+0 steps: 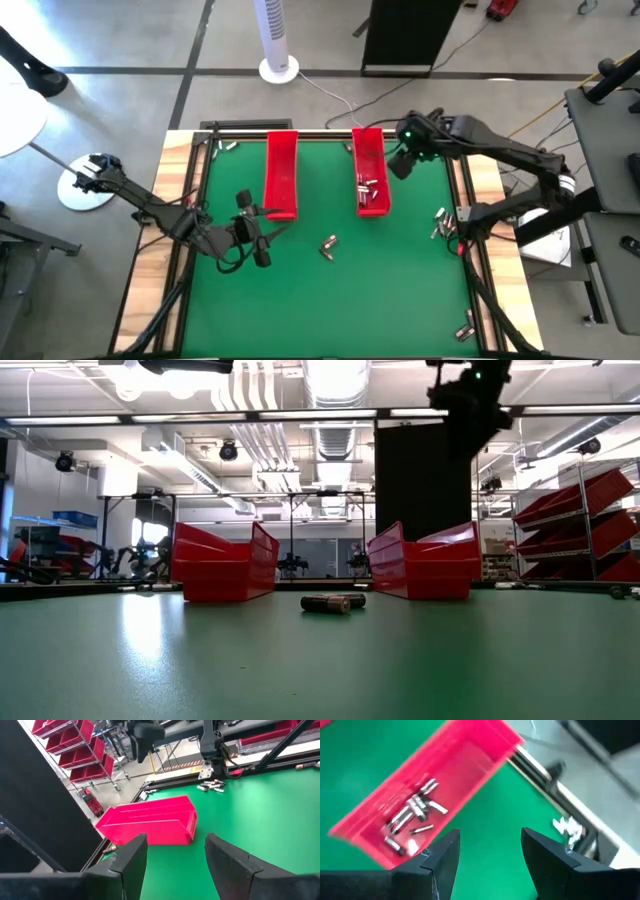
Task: Sort batteries
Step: Put the silver battery into the right red bin
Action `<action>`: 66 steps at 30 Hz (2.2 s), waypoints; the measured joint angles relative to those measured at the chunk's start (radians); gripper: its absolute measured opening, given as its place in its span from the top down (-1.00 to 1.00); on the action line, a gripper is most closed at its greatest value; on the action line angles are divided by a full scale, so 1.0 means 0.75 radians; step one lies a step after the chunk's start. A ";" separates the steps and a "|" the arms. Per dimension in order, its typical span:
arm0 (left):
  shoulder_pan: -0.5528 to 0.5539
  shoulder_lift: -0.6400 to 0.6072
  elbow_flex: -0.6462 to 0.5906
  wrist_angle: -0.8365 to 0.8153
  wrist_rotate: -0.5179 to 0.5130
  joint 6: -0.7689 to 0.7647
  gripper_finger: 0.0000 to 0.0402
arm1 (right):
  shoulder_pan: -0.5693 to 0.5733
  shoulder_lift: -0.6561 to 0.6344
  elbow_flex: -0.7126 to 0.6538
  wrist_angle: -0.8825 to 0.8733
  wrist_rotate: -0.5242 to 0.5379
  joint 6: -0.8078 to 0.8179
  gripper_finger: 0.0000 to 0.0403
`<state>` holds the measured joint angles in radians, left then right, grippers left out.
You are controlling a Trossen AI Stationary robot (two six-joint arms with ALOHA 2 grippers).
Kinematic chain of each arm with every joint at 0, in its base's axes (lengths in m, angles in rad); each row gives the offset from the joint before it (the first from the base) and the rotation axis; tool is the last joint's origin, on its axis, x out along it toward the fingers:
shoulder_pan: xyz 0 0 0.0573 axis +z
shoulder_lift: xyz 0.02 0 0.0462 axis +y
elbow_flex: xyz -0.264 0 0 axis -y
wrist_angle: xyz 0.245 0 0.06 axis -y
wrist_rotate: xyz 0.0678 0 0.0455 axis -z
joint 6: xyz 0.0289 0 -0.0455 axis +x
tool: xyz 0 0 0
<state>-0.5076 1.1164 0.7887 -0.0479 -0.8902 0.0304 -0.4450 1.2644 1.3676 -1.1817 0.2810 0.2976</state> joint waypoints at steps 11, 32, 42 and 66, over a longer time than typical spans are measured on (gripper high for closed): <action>-0.005 0.000 0.012 -0.001 0.030 -0.018 0.10 | -0.329 0.082 -0.323 0.276 0.023 0.288 0.06; -0.006 0.005 0.018 -0.036 0.073 0.009 0.10 | -0.753 0.633 -0.454 0.764 0.115 1.130 0.28; -0.006 0.006 0.014 -0.066 0.073 0.012 0.10 | -0.753 0.655 -0.454 0.775 0.200 1.330 0.26; -0.006 0.006 0.013 -0.088 0.073 0.012 0.10 | -0.697 0.660 -0.488 0.699 0.268 1.471 0.38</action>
<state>-0.5117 1.1210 0.7984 -0.1140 -0.8352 0.0391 -0.9674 1.7592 1.0014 -0.6574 0.4818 1.4009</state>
